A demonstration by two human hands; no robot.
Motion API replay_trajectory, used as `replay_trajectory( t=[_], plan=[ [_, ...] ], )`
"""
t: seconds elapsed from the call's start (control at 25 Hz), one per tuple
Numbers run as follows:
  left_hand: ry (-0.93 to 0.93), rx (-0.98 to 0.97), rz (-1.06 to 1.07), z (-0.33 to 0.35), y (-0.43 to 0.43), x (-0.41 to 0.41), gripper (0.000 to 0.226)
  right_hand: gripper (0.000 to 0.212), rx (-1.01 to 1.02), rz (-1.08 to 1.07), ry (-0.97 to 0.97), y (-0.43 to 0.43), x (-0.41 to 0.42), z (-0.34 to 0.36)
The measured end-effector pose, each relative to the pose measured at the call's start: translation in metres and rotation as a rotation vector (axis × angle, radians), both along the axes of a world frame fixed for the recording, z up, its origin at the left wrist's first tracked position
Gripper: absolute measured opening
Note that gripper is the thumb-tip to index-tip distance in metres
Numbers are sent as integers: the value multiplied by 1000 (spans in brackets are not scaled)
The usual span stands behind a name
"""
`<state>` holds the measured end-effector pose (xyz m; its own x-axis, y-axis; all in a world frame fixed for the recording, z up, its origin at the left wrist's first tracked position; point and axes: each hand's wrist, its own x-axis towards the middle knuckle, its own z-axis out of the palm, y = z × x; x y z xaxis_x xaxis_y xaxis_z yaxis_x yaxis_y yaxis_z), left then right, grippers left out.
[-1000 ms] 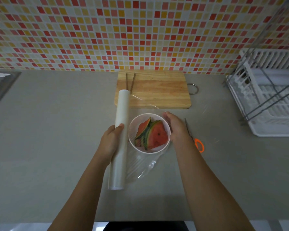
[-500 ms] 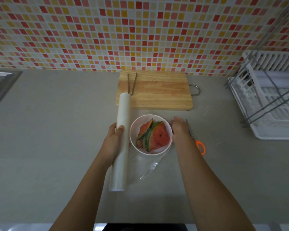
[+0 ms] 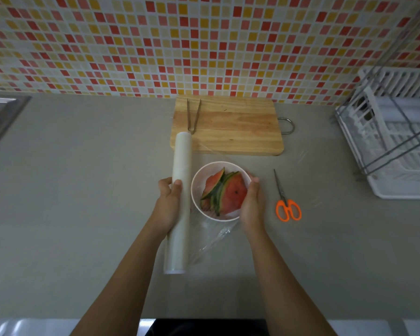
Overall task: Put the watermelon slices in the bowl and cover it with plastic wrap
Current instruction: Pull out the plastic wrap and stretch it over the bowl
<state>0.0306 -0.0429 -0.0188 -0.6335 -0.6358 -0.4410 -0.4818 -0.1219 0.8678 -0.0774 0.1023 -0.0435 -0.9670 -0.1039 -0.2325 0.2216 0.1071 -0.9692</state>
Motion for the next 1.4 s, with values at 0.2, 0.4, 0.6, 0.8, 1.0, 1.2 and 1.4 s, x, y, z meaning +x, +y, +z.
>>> replay_trajectory(
  t=[0.2, 0.4, 0.6, 0.8, 1.0, 1.2, 1.4],
  plan=[
    [-17, -135, -35, -3, 6, 2, 35, 31, -43, -75, -156, -4, -5, -2],
    [-19, -175, -80, 2, 16, -12, 48, 25, -65, -103, -142, 8, -21, 0],
    [-84, -143, -46, 0, 29, -31, 47, 27, -98, -121, -137, 19, -51, 1],
    [-70, 12, -30, -5, 21, -27, 49, 29, -95, -103, -170, 19, -55, -6],
    [-12, 60, -39, 7, 21, -33, 61, 27, -33, -121, -148, 11, -69, 2],
    [13, 160, -76, 4, 24, -31, 44, 31, 80, -115, -87, 9, -80, 6],
    [14, 122, -32, -4, 30, -18, 42, 35, 139, -121, -77, 10, -80, 7]
  ],
)
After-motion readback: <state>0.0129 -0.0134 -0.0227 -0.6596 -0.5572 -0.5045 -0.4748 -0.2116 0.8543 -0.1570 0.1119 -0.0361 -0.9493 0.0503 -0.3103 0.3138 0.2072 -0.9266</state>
